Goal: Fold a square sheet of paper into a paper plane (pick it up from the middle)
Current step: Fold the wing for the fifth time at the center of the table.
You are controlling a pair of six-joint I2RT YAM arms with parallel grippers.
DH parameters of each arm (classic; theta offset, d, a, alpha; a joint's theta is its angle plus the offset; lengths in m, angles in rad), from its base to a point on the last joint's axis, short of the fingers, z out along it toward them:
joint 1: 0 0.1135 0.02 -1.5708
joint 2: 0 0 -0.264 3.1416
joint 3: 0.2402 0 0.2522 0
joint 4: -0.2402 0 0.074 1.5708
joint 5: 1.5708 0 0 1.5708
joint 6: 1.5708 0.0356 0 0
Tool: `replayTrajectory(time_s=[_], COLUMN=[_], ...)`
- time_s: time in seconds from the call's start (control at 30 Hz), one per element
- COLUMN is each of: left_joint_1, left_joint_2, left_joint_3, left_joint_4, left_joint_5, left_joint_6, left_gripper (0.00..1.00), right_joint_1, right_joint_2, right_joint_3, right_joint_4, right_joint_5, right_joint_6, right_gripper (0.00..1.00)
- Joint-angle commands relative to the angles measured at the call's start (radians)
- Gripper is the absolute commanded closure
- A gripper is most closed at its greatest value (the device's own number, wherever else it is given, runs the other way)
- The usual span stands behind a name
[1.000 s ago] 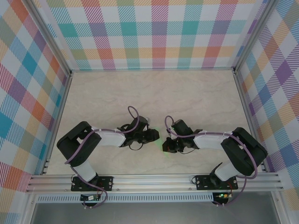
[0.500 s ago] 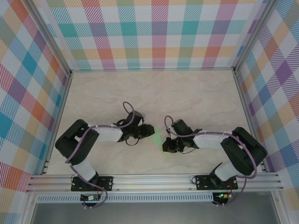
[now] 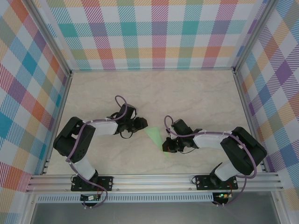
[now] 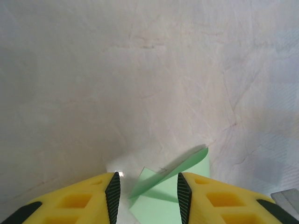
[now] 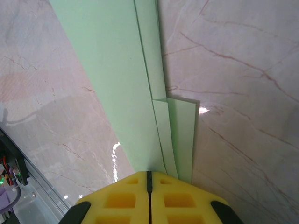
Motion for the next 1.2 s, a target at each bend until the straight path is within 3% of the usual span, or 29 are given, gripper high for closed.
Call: replayTrajectory(time_s=[0.0,0.13,0.3,0.63,1.0,1.17], left_joint_1=[0.011,-0.012,-0.112,-0.253,-0.262,-0.262], left_joint_2=[-0.085,-0.167,-0.220,-0.035,0.094,0.108], left_joint_3=[0.037,0.005,-0.023,-0.002,-0.002,-0.024], left_joint_4=[-0.082,-0.064,-0.048,0.103,0.058,0.035], left_joint_5=[0.019,0.051,0.036,0.019,-0.069,-0.089], left_joint_6=[0.037,0.000,-0.042,-0.123,-0.125,-0.129], left_gripper=[0.60,0.60,0.60,0.60,0.65,0.66], right_joint_1=[0.007,0.007,0.008,0.007,0.007,0.007], right_joint_2=[0.044,0.034,0.028,0.010,-0.010,-0.091], right_joint_3=[-0.017,-0.011,-0.008,-0.016,0.009,0.035], right_joint_4=[-0.093,-0.081,-0.068,-0.055,-0.054,-0.019], right_joint_5=[0.019,0.029,0.044,0.046,0.030,-0.013], right_joint_6=[0.004,0.032,0.072,0.097,0.109,0.125], right_gripper=[0.93,0.92,0.92,0.92,0.91,0.89])
